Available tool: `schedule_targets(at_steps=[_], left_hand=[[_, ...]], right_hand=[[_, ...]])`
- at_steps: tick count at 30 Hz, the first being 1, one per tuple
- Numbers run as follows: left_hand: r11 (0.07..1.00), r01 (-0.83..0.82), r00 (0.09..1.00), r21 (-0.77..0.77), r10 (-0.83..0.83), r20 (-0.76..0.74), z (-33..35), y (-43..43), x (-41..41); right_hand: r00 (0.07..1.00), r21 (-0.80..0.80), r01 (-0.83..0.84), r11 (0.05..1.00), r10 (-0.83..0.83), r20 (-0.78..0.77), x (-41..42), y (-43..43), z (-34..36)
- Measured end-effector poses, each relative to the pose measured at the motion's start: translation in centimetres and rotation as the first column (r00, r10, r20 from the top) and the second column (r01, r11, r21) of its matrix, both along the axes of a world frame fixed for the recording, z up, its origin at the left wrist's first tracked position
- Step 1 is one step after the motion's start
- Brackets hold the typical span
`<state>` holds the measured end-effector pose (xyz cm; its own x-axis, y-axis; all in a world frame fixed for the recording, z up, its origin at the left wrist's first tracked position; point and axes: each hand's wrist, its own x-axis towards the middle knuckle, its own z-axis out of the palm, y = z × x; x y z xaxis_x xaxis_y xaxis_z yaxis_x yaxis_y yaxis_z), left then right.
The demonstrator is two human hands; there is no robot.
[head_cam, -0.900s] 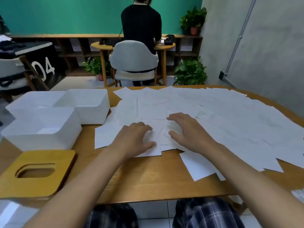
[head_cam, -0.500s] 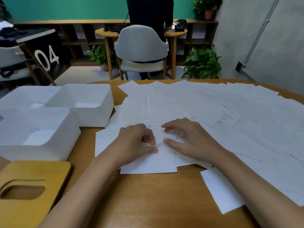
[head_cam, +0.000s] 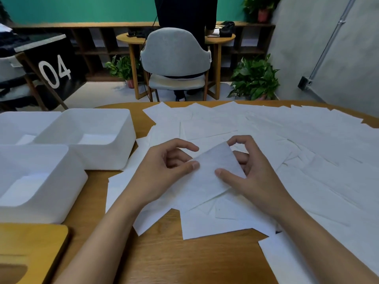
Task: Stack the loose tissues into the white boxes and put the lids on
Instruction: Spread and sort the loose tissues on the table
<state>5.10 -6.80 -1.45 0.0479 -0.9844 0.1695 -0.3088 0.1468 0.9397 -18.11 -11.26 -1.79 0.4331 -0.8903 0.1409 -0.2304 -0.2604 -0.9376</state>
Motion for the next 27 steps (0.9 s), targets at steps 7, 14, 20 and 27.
schedule_targets(at_steps=[7,14,20,27], left_hand=[[1.000,-0.003,0.999,-0.024,0.002,-0.040,-0.4,0.1,-0.8],[0.987,-0.115,0.992,-0.109,0.120,0.047,-1.5,0.4,-1.1],[0.916,-0.273,0.920,-0.295,0.338,0.197,-2.3,0.1,-0.6],[0.896,-0.379,0.734,-0.231,0.443,0.515,-4.1,-1.4,0.7]], right_hand=[[0.991,-0.077,-0.099,0.992,0.091,-0.102,-0.6,0.6,0.3],[0.991,-0.059,0.017,0.998,-0.025,-0.128,-0.4,0.6,-0.2],[0.999,-0.099,0.035,0.994,-0.039,-0.033,-0.4,0.7,-0.3],[0.993,-0.155,0.116,0.981,-0.118,-0.001,-0.6,0.5,-1.0]])
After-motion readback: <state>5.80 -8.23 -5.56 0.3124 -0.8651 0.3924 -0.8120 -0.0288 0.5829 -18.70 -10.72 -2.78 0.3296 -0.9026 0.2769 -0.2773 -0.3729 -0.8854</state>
